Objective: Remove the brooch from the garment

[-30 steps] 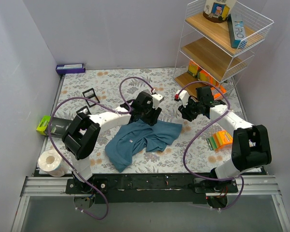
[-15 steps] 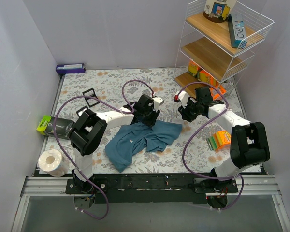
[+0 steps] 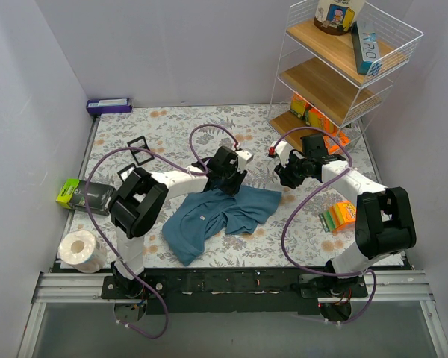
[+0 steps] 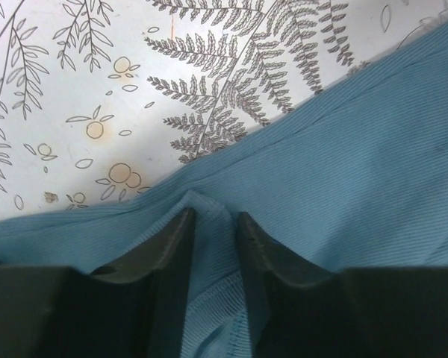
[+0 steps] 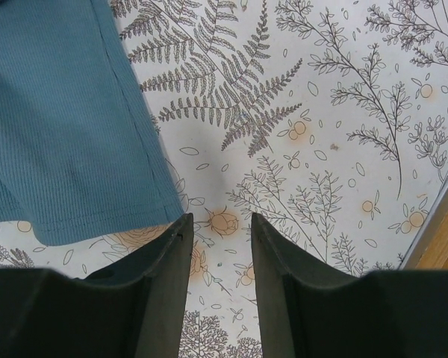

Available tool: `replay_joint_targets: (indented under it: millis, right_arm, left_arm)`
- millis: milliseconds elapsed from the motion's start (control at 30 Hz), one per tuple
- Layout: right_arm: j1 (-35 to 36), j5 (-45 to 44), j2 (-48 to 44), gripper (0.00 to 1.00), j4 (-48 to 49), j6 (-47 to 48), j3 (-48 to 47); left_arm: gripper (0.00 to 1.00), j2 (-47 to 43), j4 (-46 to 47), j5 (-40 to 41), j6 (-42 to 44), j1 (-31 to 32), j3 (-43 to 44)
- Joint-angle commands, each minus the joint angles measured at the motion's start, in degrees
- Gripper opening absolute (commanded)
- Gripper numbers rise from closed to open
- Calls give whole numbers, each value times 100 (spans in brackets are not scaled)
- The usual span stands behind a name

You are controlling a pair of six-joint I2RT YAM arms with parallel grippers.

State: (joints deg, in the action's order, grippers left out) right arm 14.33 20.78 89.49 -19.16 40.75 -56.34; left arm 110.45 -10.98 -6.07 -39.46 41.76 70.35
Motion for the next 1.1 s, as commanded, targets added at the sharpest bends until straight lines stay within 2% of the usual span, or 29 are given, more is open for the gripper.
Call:
replay_joint_targets:
  millis: [0, 67, 100, 133, 333, 467, 833, 1067]
  right_arm:
    - [-9, 120, 42, 45, 184, 64, 35]
    - [-18, 137, 59, 44, 202, 64, 44]
    - [-9, 163, 77, 44, 202, 64, 44]
    - [-9, 172, 121, 44, 202, 64, 35]
    - [70, 278, 559, 50, -272, 600, -342]
    - [88, 427, 973, 52, -799, 1013, -851]
    - [413, 542, 1702, 55, -1678, 1435, -1458]
    - [457, 559, 1756, 56, -2021, 1444, -1512]
  left_arm:
    - [22, -15, 79, 0, 62, -10, 181]
    - [14, -15, 61, 26, 70, -36, 181]
    - [2, -33, 61, 18, 79, -54, 190]
    - [0, -41, 61, 52, 79, -62, 216]
    - [0, -401, -289, -307, 79, -405, 708]
    - [0, -839, -720, -781, 114, -861, 972]
    - [0, -1930, -1186, -738, 404, -1407, 226]
    - [0, -2555, -1511, -607, 641, -1548, -231]
